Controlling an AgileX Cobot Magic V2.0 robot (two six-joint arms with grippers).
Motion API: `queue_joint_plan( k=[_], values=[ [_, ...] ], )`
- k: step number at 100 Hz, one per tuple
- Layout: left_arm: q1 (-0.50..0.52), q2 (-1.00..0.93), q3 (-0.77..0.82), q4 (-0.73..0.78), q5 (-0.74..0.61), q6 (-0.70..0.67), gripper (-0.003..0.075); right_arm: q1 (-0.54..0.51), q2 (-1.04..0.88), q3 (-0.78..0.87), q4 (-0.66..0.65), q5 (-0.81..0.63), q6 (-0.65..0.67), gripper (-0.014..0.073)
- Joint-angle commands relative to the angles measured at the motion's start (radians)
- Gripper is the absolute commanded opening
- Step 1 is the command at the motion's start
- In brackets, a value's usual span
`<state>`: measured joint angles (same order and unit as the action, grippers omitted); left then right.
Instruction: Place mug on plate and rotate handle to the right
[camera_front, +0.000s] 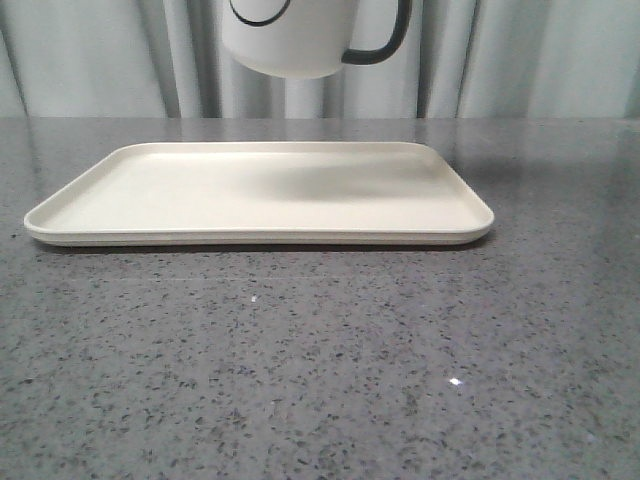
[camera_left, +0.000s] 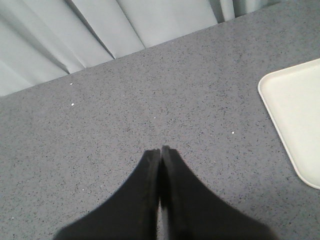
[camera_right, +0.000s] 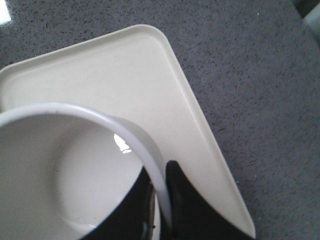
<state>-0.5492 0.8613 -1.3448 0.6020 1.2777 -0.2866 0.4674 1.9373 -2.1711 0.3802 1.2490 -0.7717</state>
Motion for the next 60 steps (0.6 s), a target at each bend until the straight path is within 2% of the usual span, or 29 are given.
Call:
queue_joint_plan(
  k=[1,13,27,60],
  values=[
    [-0.005,-0.001,-0.022,0.036,-0.026,-0.008,-0.0020,0.000,-0.057,-0.035,0.038,0.086,-0.111,-0.0116],
    [-0.005,-0.001,-0.022,0.036,-0.025,-0.008,-0.0020,0.001,-0.050,-0.034,0.067,0.086,-0.238,-0.0116],
    [-0.005,-0.001,-0.022,0.036,-0.022,-0.008,-0.0020,0.002,-0.036,-0.032,0.101,0.086,-0.313,-0.0116],
    [-0.005,-0.001,-0.022,0.036,-0.022,-0.008,-0.0020,0.025,0.020,-0.026,0.108,0.086,-0.320,-0.0116]
  ],
)
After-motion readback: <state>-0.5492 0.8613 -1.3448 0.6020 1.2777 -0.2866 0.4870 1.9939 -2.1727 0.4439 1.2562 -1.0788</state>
